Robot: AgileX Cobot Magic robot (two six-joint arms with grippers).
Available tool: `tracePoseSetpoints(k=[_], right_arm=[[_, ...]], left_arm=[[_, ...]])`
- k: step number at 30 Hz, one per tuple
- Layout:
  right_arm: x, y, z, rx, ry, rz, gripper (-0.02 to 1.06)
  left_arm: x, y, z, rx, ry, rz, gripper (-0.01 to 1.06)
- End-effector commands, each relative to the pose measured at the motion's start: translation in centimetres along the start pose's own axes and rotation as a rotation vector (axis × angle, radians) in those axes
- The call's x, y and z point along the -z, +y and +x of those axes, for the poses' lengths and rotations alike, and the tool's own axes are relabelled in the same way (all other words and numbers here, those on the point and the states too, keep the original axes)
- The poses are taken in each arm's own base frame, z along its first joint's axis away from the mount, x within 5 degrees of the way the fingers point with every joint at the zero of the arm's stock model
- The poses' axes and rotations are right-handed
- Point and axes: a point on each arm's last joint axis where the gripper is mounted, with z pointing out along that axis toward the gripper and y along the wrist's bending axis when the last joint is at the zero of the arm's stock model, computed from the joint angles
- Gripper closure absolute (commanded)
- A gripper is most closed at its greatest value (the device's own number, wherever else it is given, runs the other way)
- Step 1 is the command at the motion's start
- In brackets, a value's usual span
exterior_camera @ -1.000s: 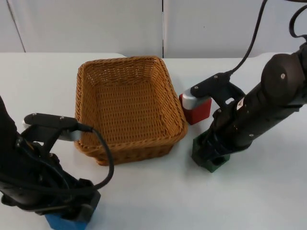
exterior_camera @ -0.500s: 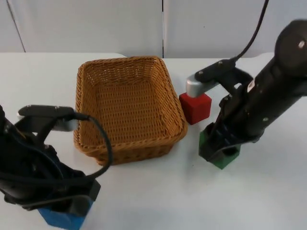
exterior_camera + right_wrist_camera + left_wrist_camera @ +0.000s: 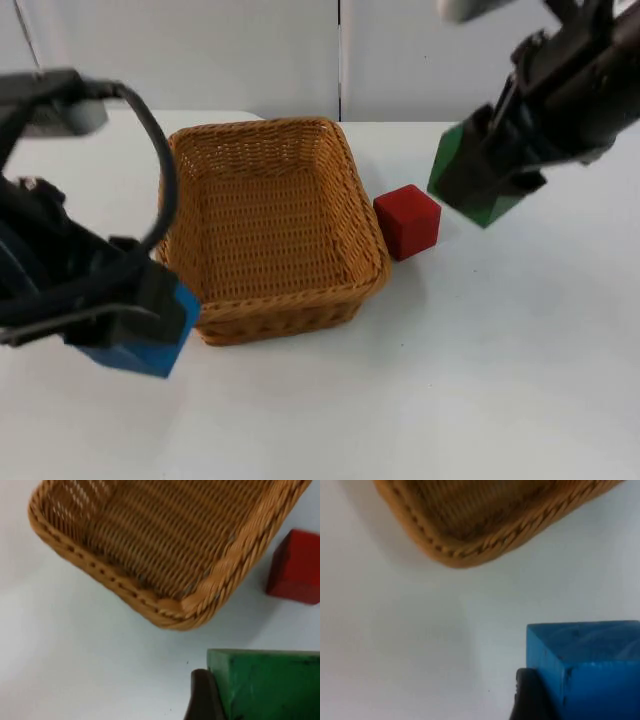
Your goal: Pick up one cube with each hand and place exactly two cubes into the same basket, leaving the remaining cube outside.
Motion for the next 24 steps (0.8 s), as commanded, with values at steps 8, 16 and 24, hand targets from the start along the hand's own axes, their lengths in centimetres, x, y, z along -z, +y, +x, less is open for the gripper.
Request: tracePoseSetpoints(k=[8,16,24], right_arm=[[1.5,0.2,-0.8,0.006,-0.067,0.014,1.05],[1.6,0.1,-1.2,-0.007,-0.110,0.028,1.05],[1.6,0.0,-1.5,-0.013,-0.146,0.042,1.05]], left_arm=[[3.1,-1.0,-0.3,-0.018,-0.128,0.036,1.05],[3.3,-1.0,-0.3,-0.021,-0.136,0.037,1.05],[3.4,-1.0,-0.4,-0.018,-0.148,0.036,1.05]])
